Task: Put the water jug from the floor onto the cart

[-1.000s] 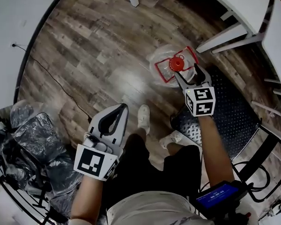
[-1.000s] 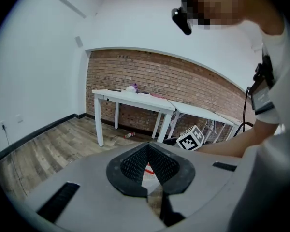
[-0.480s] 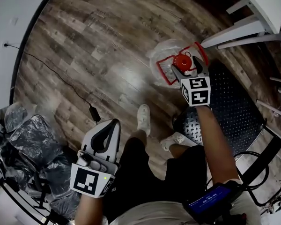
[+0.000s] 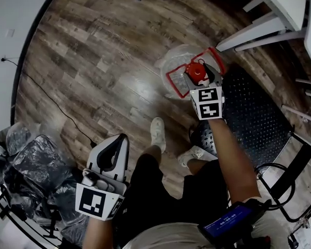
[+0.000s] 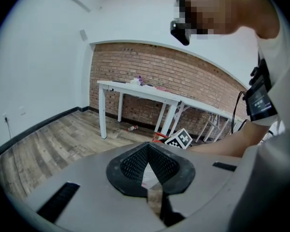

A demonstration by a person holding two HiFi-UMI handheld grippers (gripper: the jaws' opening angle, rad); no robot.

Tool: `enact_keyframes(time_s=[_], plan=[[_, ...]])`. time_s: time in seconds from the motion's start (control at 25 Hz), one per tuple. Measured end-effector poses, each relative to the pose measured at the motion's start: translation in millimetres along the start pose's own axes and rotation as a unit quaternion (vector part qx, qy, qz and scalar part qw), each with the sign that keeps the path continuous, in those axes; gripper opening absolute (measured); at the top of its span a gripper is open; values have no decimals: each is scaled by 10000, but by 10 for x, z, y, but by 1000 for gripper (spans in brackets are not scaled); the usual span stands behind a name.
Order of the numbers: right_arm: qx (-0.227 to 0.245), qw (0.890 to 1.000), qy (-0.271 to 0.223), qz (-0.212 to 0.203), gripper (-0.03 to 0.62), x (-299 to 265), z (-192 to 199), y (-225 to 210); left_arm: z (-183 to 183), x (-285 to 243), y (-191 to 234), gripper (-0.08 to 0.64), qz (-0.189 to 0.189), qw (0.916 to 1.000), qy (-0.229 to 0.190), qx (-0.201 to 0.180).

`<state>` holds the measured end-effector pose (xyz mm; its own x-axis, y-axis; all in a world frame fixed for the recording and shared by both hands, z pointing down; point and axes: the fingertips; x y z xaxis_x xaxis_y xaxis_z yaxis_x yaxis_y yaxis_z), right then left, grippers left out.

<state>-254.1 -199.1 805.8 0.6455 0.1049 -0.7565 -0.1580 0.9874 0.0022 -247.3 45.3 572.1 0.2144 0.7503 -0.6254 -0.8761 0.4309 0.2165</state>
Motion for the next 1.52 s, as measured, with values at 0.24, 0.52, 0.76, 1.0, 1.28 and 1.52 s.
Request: enact_keyframes(time_s=[0.24,0.52,0.76,1.0,1.28,1.52], plan=[[-218,9989,-394,118,311,778,-406,-130,-242,45,-180,2,275,9995,-55,-173],[-576,9965,-528,290,311,1909,-706,-644,-584,-118,-699,2,861,9954,-186,-383],[-826,9924,-553,721,311,2806,-575,-1284,-823,-254,-1300,1,1357,9889,-195,-569],[-1049,9862,-256,1253,311,3289,-165,-1939,-857,-276,-1731,2,1594,9852,-66,-627],[-1303,9748,201,1798,311,3473,557,-2655,-792,-378,-2158,2,1739,9821,87,-723],[-1785,9609,507,2054,311,3432,1103,-3129,-743,-348,-2240,2,1679,9823,167,-812]])
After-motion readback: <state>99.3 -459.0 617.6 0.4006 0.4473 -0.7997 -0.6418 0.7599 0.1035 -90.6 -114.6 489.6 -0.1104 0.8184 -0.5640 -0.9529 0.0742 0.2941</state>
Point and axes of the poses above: the fingertips, and each gripper's own axes: x backward along the fingers, y to its left, z out of its underside, and after that the axes turned 6 degrees about y, right-handed
